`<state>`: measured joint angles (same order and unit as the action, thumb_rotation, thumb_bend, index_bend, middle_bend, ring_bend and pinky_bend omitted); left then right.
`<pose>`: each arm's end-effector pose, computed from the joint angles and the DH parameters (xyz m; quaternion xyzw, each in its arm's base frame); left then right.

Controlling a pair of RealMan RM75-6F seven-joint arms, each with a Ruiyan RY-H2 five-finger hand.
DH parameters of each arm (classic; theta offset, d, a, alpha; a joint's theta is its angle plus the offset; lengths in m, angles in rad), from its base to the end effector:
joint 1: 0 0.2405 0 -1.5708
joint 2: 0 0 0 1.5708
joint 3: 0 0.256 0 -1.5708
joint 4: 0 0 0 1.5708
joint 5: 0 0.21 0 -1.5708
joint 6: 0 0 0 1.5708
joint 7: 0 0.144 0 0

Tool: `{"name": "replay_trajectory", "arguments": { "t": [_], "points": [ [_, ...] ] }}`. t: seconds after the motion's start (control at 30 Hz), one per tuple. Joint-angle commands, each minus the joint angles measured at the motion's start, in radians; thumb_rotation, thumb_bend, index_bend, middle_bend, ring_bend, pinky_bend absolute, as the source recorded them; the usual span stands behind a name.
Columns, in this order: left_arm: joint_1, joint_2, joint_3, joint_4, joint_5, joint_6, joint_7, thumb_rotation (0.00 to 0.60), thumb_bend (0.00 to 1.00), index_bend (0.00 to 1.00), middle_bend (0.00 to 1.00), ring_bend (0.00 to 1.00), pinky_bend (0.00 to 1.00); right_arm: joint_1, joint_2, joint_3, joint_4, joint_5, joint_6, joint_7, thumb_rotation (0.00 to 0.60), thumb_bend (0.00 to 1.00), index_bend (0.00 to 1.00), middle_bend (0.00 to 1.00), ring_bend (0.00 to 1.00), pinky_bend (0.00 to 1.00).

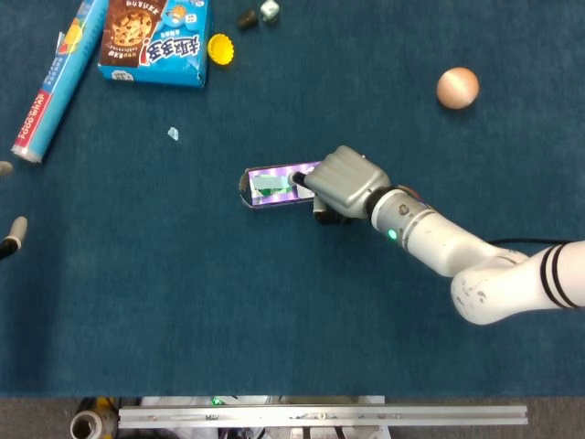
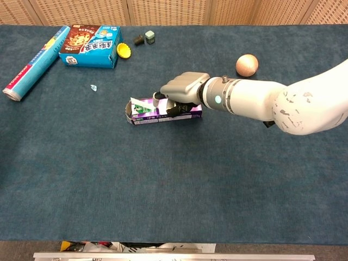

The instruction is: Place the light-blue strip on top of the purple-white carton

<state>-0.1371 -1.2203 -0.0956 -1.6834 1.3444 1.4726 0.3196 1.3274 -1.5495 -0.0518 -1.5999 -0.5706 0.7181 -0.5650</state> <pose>-0.2946 0.2028 0.1317 -0.5869 -0.3648 -0.3359 0.6400 -0.0468 -0.3317 -0.0753 0.8904 -0.3076 0.1925 0.2749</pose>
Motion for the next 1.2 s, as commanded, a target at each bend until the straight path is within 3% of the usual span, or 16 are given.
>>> {"name": "replay_trajectory", "arguments": {
  "t": [0.03,0.87,1.2],
  "points": [
    [0.0,0.0,0.0,0.001,0.0,-0.001,0.001,0.6,0.25,0.29,0.69,0.74,0.95,-0.001,-0.004,0.001,0.007,-0.002,-0.007,0.002,0.22,1.0,0.21,1.0,1.0,1.0],
    [0.0,-0.001,-0.001,0.006,-0.009,-0.006,0.001,0.6,0.25,0.29,0.69,0.74,0.95,0.009,-0.029,-0.006,0.038,0.007,-0.025,-0.008,0.23,1.0,0.21,1.0,1.0,1.0],
    [-0.002,0.0,-0.005,0.01,-0.012,-0.007,-0.005,0.6,0.25,0.29,0.69,0.74,0.95,-0.012,-0.014,0.025,0.016,-0.043,-0.008,0.027,0.229,1.0,0.21,1.0,1.0,1.0]
  ]
}}
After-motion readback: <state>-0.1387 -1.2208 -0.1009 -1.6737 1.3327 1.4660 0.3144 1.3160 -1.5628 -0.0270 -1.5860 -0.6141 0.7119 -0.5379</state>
